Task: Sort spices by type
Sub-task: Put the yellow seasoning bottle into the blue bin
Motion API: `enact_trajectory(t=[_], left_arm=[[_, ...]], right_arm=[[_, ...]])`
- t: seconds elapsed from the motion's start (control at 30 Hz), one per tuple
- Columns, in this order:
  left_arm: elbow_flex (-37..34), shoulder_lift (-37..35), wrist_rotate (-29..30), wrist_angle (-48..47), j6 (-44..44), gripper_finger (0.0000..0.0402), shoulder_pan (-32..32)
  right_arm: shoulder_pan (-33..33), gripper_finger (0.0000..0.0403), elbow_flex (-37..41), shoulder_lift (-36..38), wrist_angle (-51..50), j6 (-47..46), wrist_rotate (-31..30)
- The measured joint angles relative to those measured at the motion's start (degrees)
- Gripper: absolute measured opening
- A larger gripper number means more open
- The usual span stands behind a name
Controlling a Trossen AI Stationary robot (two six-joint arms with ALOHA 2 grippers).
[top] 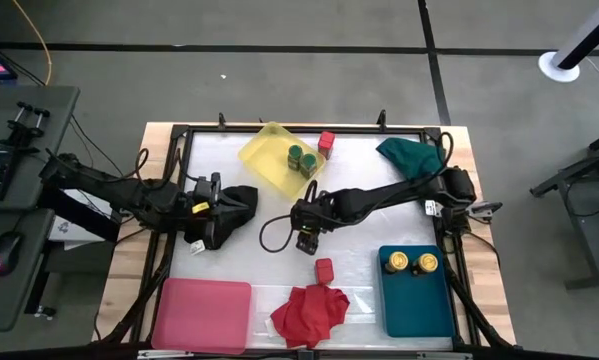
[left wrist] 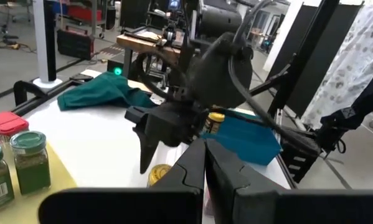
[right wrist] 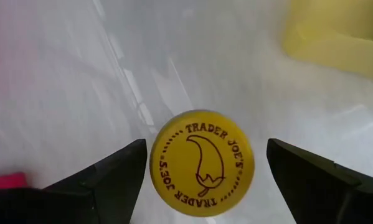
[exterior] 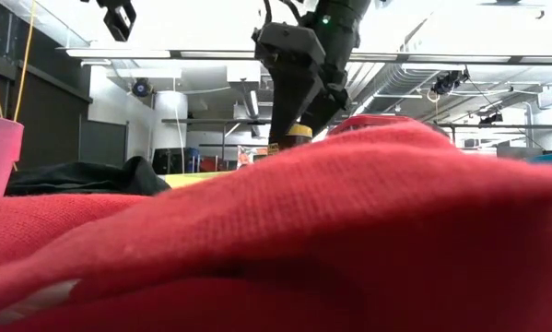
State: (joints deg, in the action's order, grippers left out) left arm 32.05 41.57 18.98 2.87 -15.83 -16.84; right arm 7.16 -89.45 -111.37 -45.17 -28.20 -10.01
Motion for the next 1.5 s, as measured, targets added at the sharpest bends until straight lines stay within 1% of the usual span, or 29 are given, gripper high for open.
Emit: enact_trajectory(t=[0.13,0.37,0.53,0.63,0.73,0.8,0.93,0.97,1.0,1.13,1.2,1.3,1.4,1.5], left_arm=[[0.0,0.0,0.0,0.0,-0.3,0.0,0.0],[0.0,0.0,0.0,0.3,-3.9,0.0,0.0],[0.0,0.0,0.0,0.1,-4.1,0.0,0.0],[0.0,0.0,0.0,0.1,-4.1,0.0,0.0],[0.0,0.0,0.0,0.0,-4.1,0.0,0.0],[0.0,0.0,0.0,0.0,-4.1,0.0,0.0],[0.0,0.0,0.8,0.1,-4.2,0.0,0.0],[0.0,0.0,1.1,0.1,-4.5,0.0,0.0],[0.0,0.0,1.4,0.1,-5.0,0.0,0.0],[0.0,0.0,3.8,1.5,-5.1,0.0,0.0],[0.0,0.0,5.4,2.1,-5.1,0.0,0.0],[0.0,0.0,7.4,2.2,-5.1,0.0,0.0],[0.0,0.4,8.7,2.2,-5.1,0.0,0.0],[0.0,1.0,9.5,2.1,-5.1,0.0,0.0]], right_arm=[[0.0,0.0328,0.0,-0.1,1.2,-0.1,-1.9],[0.0,0.0328,0.0,-2.4,1.6,-0.3,0.7],[0.0,0.0328,0.0,-4.5,2.1,-0.3,2.1],[0.0,0.0325,0.0,-5.1,2.1,-2.0,2.0],[0.0,0.0305,0.0,-5.1,3.0,-3.9,0.3],[0.0,0.0281,0.0,-5.1,3.0,-3.9,-0.8],[0.0,0.0208,-0.2,-5.1,1.2,-3.2,0.1],[-0.1,0.0199,-0.2,-4.8,0.3,-3.3,0.7],[-0.1,0.02,-0.2,-4.4,-1.0,-3.6,1.3],[0.6,0.02,-0.1,-0.7,-4.6,-1.7,1.6],[1.4,0.02,-0.1,2.9,-6.8,-1.5,1.0],[3.7,0.02,-0.2,8.8,-11.3,-2.0,-1.6],[7.5,0.02,-0.2,15.2,-17.3,-6.6,-4.7],[13.0,0.02,-0.2,20.9,-22.1,-14.4,-6.2]])
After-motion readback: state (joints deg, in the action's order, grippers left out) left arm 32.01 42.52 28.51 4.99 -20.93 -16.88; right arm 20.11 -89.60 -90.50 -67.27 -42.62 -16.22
